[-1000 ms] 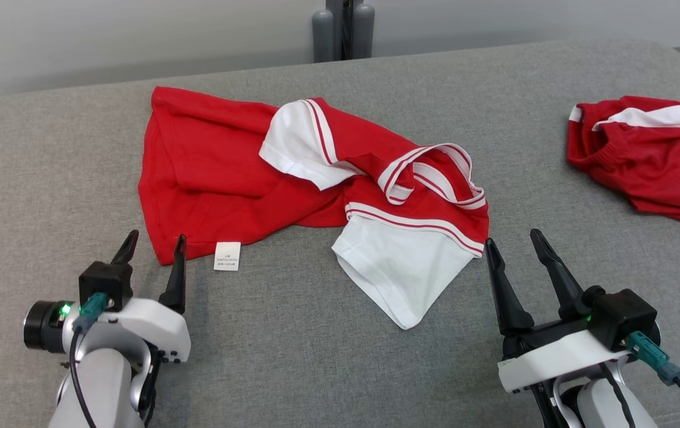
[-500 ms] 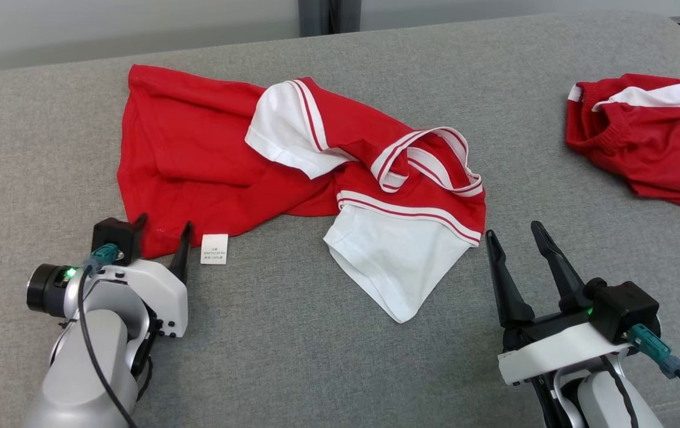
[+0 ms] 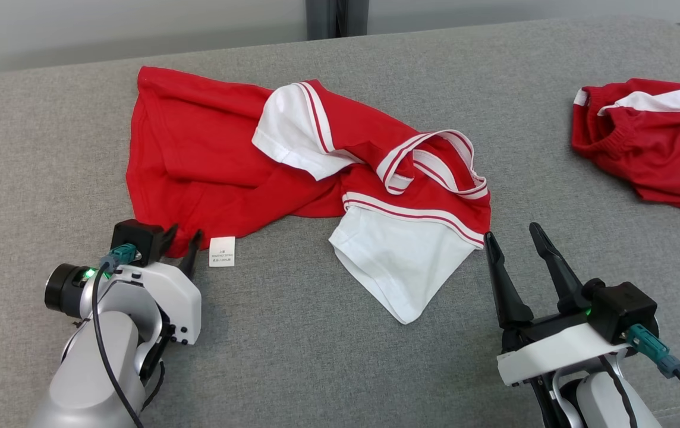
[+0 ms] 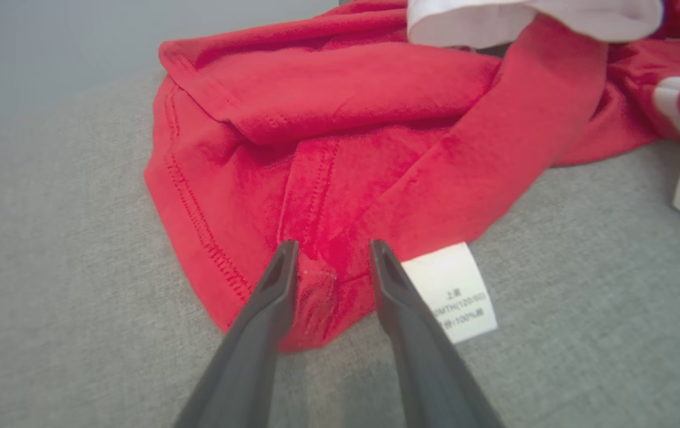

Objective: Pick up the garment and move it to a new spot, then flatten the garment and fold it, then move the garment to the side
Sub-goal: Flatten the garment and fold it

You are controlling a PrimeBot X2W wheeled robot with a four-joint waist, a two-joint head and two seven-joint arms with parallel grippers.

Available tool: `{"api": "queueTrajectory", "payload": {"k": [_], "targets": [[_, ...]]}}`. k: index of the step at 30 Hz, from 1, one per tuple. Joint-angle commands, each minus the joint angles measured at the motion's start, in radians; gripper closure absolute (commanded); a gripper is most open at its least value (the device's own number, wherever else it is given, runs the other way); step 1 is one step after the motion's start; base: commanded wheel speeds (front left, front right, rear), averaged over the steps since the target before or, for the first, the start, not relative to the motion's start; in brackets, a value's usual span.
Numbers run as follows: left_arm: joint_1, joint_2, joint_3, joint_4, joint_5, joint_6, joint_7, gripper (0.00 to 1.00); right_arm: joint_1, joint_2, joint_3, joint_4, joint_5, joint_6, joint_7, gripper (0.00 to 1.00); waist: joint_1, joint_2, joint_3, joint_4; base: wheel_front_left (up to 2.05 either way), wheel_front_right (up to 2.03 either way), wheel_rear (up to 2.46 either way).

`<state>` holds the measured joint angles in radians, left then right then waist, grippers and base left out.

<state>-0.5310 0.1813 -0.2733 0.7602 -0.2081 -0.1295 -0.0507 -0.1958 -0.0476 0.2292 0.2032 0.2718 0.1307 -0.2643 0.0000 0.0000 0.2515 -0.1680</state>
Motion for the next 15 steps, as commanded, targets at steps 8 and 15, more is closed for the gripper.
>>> {"api": "queueTrajectory", "payload": {"k": [8,15], "targets": [[0.019,0.031,-0.018,-0.028,-0.04,0.0,0.022,1.0,-0.004,-0.006,0.002,0.001,0.005,0.0,0.0,0.0,0.0,0.0,-0.007,0.004,0.0,0.0,0.0],[0.026,0.04,-0.011,-0.05,-0.052,0.02,-0.001,1.0,-0.004,-0.006,0.004,0.004,0.007,0.0,0.0,0.0,0.0,0.0,-0.01,0.005,0.0,0.0,0.0]]}}
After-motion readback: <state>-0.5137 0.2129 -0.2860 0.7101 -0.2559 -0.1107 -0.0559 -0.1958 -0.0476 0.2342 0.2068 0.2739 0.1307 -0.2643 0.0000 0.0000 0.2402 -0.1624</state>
